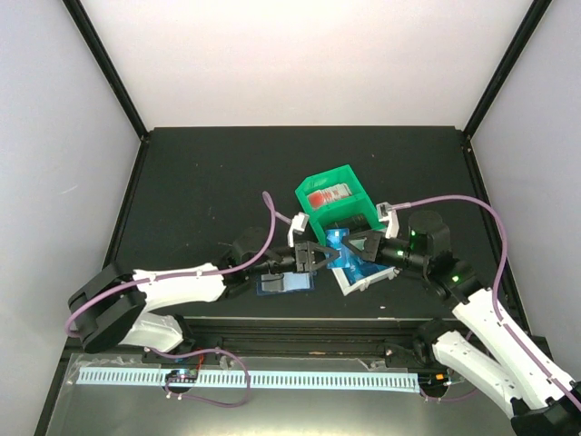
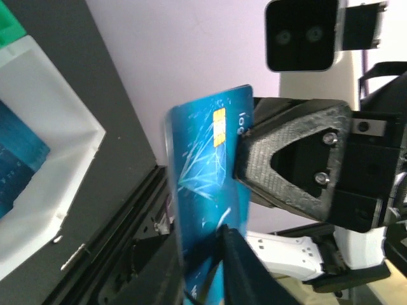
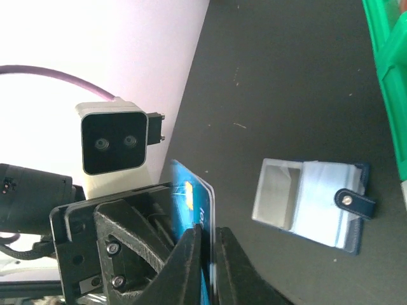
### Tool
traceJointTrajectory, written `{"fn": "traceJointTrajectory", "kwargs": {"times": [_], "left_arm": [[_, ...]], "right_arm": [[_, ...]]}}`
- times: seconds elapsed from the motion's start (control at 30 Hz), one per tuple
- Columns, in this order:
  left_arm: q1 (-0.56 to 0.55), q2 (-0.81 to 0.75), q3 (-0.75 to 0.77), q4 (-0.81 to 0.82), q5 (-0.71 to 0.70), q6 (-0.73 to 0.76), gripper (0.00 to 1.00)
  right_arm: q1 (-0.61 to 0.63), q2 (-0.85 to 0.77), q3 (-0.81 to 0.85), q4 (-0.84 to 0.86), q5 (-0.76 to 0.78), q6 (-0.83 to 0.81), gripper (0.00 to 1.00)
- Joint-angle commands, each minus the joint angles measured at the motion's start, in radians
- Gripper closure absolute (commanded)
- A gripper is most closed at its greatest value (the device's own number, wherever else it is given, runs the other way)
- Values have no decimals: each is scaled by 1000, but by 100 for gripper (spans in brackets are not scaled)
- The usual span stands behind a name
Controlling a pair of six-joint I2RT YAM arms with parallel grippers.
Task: Put the credit cards into the card holder
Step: Pick up the credit card from the storage box.
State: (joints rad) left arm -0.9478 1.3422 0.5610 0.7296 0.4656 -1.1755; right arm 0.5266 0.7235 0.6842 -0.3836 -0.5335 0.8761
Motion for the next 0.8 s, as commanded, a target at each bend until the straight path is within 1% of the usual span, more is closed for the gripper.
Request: {"fn": "traceJointTrajectory", "kwargs": {"times": [0.0,0.1,0.17,0.27,0.4,0.5,0.6,0.77], "left_arm": [[13,-42,-18,69,28,2,98],[20,-55,-25,77,54,-2,99],[25,-103,-27,79,73,-13,98],[31,-146,-26,59,83,-27,98],[47,-195,-24,53,93,-71,98],[59,-220,-16,52,105,-109,98],[63,-228,-1,40,114,-116,99],[64,-221,12,27,113,-105,99]], "right_arm": [[-8,-27,-7,45,-58,25,87],[-14,-50,-18,72,-65,34,70],[-15,-66,-24,87,-58,38,65],[-17,-86,-30,96,-45,37,63],[-17,-114,-51,118,-57,21,63],[-17,-129,-73,153,-125,4,63],[-17,-131,-75,180,-196,-23,63],[-17,-142,-44,155,-210,-66,60]]}}
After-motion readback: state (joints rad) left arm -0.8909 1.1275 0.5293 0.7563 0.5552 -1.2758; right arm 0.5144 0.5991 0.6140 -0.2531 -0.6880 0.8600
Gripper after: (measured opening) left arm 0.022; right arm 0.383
